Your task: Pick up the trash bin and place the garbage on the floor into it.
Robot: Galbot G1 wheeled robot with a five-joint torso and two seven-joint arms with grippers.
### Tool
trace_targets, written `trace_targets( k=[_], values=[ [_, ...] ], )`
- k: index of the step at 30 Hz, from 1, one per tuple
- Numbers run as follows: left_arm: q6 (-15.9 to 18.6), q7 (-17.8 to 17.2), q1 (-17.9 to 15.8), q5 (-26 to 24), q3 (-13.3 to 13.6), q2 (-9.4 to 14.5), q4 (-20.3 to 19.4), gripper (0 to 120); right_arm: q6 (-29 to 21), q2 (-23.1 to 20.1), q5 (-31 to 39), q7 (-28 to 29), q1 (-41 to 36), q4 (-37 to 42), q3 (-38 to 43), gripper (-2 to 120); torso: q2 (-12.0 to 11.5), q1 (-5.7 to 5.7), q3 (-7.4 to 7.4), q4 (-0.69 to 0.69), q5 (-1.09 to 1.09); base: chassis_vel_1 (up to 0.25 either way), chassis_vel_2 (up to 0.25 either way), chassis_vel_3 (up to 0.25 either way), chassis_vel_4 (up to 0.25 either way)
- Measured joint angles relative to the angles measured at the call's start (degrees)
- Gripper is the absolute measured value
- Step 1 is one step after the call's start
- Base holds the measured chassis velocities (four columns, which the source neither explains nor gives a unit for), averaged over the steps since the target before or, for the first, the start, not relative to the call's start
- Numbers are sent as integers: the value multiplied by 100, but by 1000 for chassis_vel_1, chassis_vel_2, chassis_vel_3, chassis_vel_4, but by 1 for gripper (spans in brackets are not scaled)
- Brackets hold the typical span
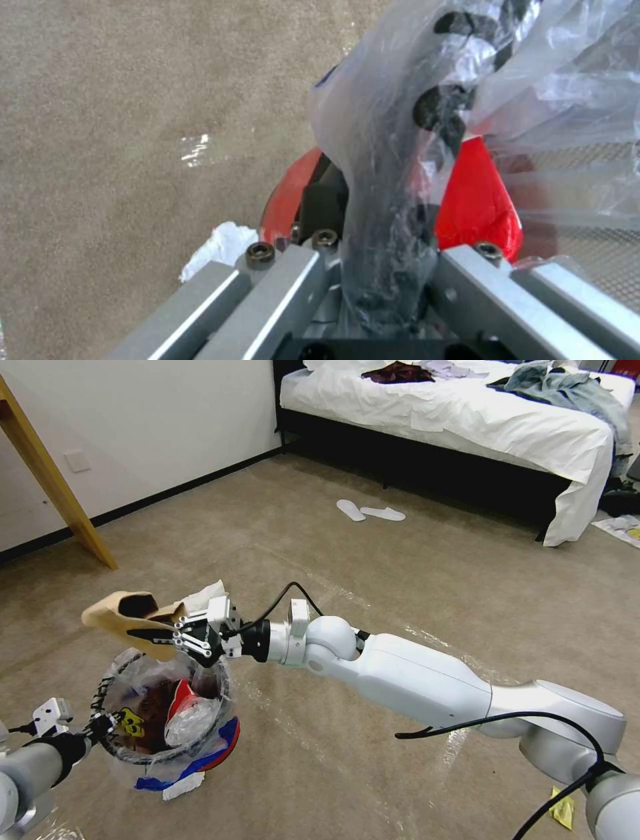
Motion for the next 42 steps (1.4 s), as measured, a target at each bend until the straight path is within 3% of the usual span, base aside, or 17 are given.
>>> trace_targets(
  k=[4,8,10,14,23,30,33,36,39,41,42],
  values=[
    [0,0,11,-5,-2,0,-30,1,1,-41,-36,-47,-7,1,-30,0,0,0,0,0,0,0,0,0,0],
    [0,0,11,-5,3,-7,-50,1,1,-31,-54,-54,-7,7,-88,12,0,0,0,0,0,0,0,0,0],
    [0,0,11,-5,8,-11,-55,1,1,-14,-56,-53,-7,7,-106,12,0,0,0,0,0,0,0,0,0],
    [0,-1,15,-5,16,-30,-65,1,-6,56,-59,-7,-5,-16,-161,0,0,0,0,0,0,0,0,0,0],
    [1,-21,-5,-23,44,-56,-109,1,-11,206,-117,165,-6,-107,-328,0,0,0,0,0,0,0,0,0,0],
    [9,-12,15,-24,4,-67,-93,1,73,197,-226,434,-7,-143,-445,26,0,0,0,0,0,0,0,0,0],
    [9,-12,12,-23,4,-66,-89,1,82,183,-240,456,-16,-143,-445,30,0,0,0,0,0,0,0,0,0],
    [9,-13,-33,-21,52,-51,-79,1,120,119,-246,565,-43,-137,-362,50,0,0,0,0,0,0,0,0,0],
    [9,-16,-49,-21,66,-39,-72,1,129,104,-174,573,-30,-109,-244,60,0,0,0,-1,0,0,0,0,0],
    [9,-16,-49,-21,66,-39,-72,1,129,104,-174,573,-30,-109,-244,60,0,0,0,-1,0,0,0,0,0],
    [9,-19,-49,-22,66,-36,-56,1,131,92,-101,572,-10,-67,-149,67,0,0,0,-1,0,0,0,0,0]
  ],
)
